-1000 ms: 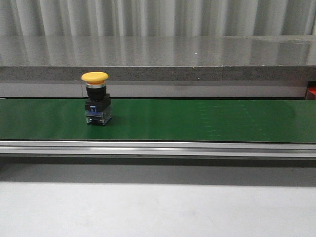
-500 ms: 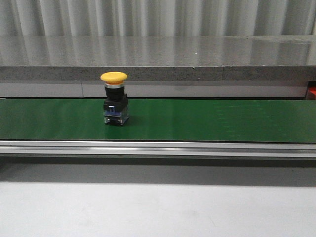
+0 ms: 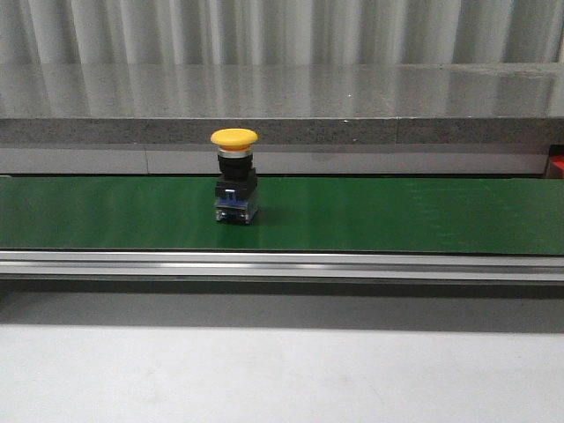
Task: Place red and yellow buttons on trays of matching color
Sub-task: 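Carry the red button into the red tray and open the right gripper, then reach the right gripper to the yellow button on the belt and grasp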
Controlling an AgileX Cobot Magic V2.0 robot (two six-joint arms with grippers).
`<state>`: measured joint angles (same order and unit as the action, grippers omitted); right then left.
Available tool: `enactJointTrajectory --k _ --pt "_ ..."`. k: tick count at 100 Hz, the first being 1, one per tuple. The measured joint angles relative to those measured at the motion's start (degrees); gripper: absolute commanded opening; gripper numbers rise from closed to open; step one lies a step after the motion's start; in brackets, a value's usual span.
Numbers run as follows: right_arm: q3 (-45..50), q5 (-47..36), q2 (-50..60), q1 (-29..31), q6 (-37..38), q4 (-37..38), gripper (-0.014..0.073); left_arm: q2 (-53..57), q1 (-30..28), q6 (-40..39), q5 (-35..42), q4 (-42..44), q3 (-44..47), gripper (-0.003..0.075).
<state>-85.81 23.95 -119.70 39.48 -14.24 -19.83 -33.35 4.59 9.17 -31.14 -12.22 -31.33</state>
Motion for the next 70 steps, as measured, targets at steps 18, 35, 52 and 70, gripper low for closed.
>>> enactJointTrajectory --k 18,35,52,70 --pt "-0.6 0.0 -0.09 0.0 0.0 -0.04 0.0404 0.0 0.0 0.0 0.0 0.0 0.0 -0.002" --pt "-4.37 2.46 -0.09 0.0 0.0 -0.13 0.0531 0.0 0.0 0.0 0.0 0.0 0.0 -0.002" --pt "-9.68 8.08 0.29 0.0 0.0 -0.13 0.0531 0.0 0.0 0.0 0.1 0.0 0.0 -0.002" --pt "-12.82 13.68 3.68 0.0 0.0 -0.13 0.0531 0.0 0.0 0.0 0.09 0.0 0.0 -0.002"
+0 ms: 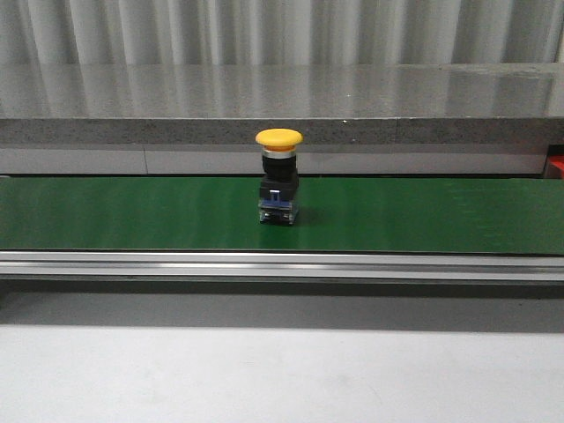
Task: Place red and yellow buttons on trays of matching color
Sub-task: 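Reach the right gripper to the yellow button on the belt and grasp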
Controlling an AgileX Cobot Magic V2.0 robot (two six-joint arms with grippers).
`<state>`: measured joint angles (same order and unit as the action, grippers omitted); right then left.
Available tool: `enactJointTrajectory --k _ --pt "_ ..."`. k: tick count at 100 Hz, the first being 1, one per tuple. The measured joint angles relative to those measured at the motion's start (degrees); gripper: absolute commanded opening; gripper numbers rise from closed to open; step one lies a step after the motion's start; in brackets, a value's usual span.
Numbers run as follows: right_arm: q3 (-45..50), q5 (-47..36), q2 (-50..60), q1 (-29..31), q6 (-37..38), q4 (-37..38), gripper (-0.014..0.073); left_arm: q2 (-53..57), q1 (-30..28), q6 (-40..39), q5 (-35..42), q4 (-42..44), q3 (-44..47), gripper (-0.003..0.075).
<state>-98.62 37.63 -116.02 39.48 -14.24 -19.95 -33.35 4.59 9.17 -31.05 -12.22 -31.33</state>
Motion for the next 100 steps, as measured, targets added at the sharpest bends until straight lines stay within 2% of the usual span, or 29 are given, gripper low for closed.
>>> enactJointTrajectory --k 16,30,65,100 --pt "0.29 2.68 6.26 -1.12 -0.53 0.0 0.0531 0.0 0.0 0.0 0.0 0.0 0.0 -0.002" --pt "3.56 3.43 13.28 -4.6 -4.03 -1.46 0.053 0.0 0.0 0.0 0.0 0.0 0.0 -0.002" --pt "20.17 9.25 29.82 -22.09 -14.7 -4.12 0.053 0.0 0.0 0.0 0.0 0.0 0.0 -0.002" --pt "29.28 13.75 29.43 -35.93 -22.7 -4.2 0.053 0.0 0.0 0.0 0.0 0.0 0.0 -0.002"
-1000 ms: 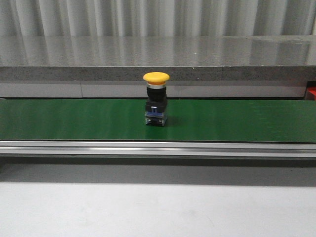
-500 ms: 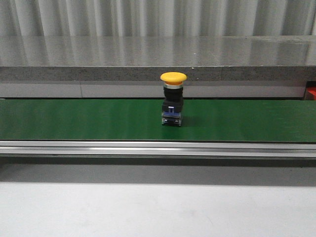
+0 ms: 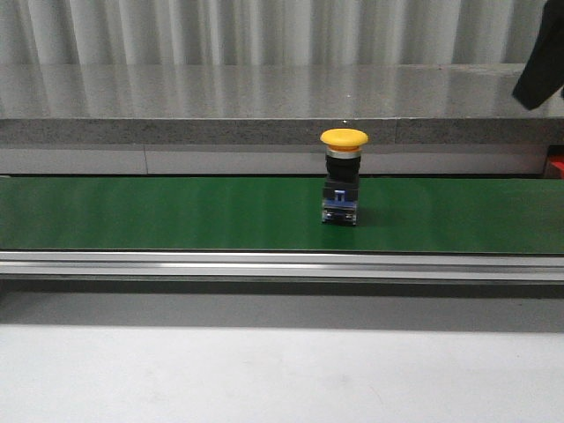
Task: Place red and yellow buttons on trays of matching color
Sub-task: 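Reach the right gripper to the yellow button on the belt and grasp, then carry the yellow button into the yellow tray and open the right gripper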
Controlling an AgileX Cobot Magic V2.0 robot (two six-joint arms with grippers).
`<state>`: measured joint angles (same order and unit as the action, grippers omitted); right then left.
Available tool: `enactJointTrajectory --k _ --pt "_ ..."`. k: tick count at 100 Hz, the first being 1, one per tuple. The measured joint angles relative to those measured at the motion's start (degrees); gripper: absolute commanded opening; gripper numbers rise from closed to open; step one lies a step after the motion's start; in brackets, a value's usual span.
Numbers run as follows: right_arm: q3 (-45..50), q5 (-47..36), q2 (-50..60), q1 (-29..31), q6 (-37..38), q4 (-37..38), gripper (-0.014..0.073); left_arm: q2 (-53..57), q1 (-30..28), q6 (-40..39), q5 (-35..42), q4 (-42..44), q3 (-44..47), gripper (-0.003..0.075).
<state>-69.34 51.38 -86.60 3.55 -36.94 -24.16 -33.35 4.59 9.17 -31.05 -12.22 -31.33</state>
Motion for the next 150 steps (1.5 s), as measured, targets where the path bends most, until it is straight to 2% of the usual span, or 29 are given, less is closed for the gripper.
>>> enactJointTrajectory --k 40,81,91,110,115,132,150 --pt "0.43 -3.71 -6.03 -12.61 -1.86 0.0 0.053 0.0 0.0 0.0 0.0 0.0 0.0 -0.002" --pt "0.43 -9.71 -8.64 -17.7 -2.08 -0.13 0.0519 0.0 0.0 0.0 0.0 0.0 0.0 -0.002" --pt "0.43 -10.19 -9.4 -17.83 -2.08 -0.13 0.0437 0.0 0.0 0.0 0.0 0.0 0.0 -0.002" --pt "0.43 -10.3 -9.51 -17.83 -2.08 -0.23 0.012 0.0 0.0 0.0 0.0 0.0 0.0 -0.002" --pt "0.43 -10.15 -9.51 -17.83 -2.08 -0.23 0.007 0.0 0.0 0.0 0.0 0.0 0.0 -0.002" --pt "0.43 -7.91 -8.38 -17.63 1.97 1.36 0.0057 0.0 0.0 0.0 0.0 0.0 0.0 -0.002" --pt "0.43 -5.48 -3.27 -13.75 16.33 10.68 0.0057 0.0 0.0 0.0 0.0 0.0 0.0 -0.002"
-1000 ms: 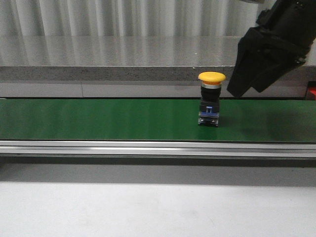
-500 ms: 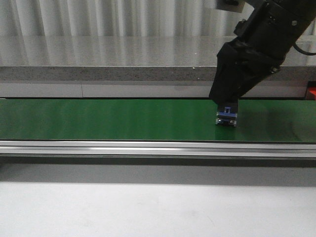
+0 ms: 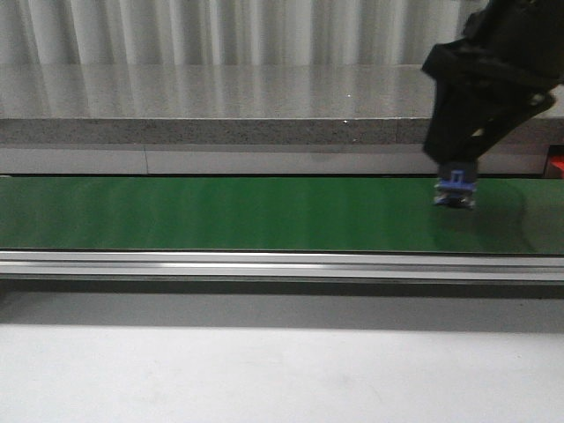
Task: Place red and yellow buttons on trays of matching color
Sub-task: 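Carry the yellow button into the yellow tray and open the right gripper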
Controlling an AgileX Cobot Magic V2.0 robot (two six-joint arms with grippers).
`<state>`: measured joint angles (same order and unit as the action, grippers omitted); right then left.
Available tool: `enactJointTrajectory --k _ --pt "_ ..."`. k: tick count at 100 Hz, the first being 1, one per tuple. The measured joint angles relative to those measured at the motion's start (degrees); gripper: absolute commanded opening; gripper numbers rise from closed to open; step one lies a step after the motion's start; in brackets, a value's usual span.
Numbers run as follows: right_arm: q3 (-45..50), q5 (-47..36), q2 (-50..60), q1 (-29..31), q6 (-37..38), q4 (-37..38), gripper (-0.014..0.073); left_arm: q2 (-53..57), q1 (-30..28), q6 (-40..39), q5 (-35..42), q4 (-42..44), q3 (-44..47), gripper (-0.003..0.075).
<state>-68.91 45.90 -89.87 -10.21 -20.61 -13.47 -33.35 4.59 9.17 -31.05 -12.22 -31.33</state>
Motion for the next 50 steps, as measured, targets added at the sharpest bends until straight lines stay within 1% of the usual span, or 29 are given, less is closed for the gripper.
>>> enactJointTrajectory --k 10,20,29,35,50 --pt "0.9 0.81 4.01 3.88 8.68 5.06 0.0057 0.0 0.0 0.0 0.0 0.0 0.0 -0.002" --pt "2.79 1.04 8.51 9.73 15.46 7.0 0.0057 0.0 0.0 0.0 0.0 0.0 0.0 -0.002" --pt "5.32 0.81 12.18 15.67 18.8 7.59 0.0057 0.0 0.0 0.0 0.0 0.0 0.0 -0.002" --pt "7.38 0.37 14.17 20.73 20.61 7.62 0.0057 0.0 0.0 0.0 0.0 0.0 0.0 -0.002" --pt "12.02 -2.28 17.94 33.03 21.81 7.76 0.0057 0.0 0.0 0.0 0.0 0.0 0.0 -0.002"
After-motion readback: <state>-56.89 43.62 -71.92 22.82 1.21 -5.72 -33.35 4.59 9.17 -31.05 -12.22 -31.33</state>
